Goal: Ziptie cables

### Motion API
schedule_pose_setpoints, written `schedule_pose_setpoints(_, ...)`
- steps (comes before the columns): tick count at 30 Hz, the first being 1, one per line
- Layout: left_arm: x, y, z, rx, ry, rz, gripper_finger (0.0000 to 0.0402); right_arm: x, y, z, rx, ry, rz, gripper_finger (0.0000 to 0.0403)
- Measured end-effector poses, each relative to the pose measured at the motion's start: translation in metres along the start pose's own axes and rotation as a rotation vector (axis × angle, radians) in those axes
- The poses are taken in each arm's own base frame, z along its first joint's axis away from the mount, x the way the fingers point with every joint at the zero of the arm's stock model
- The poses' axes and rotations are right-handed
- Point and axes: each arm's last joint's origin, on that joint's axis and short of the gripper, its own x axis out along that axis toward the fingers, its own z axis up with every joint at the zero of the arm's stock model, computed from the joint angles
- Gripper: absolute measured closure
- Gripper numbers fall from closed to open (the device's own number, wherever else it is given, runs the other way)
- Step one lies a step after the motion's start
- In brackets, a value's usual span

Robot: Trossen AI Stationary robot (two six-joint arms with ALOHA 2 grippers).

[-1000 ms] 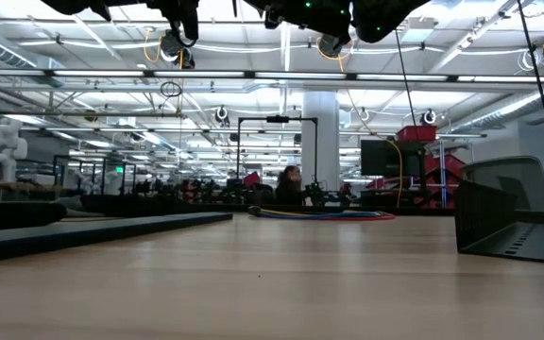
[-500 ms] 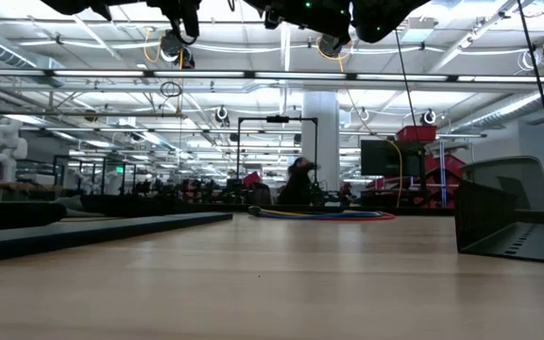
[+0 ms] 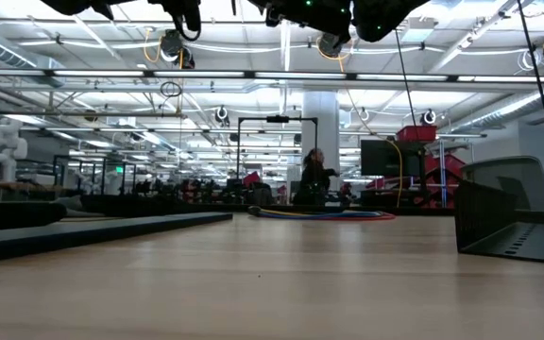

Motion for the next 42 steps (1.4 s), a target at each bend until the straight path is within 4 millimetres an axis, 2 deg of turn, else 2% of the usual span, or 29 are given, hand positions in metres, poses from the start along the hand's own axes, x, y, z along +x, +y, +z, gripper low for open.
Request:
schedule_pose_setpoints(21,0.001,-0.002,-0.010,0.003,0.074,-0.032,0.0289,0.000,0.000,0.000,0.002,0.001,0.003,0.0403)
schedule_pose_setpoints(27,0.001,0.005,-0.009,0.033,0.096,0.044,0.0289,0.000,0.000,0.000,0.001,0.002,0.003,0.0403)
schedule_pose_setpoints(36,-0.010,-0.010,-0.001,0.089,0.045,0.007,0.0289,-0.001,-0.001,-0.001,0.000,0.004,0.000,0.0403)
schedule_pose_setpoints(42,-0.019,-0.011,0.000,0.116,0.051,0.082,0.0289,-0.002,-0.004,-0.001,-0.001,0.006,-0.006,0.0403)
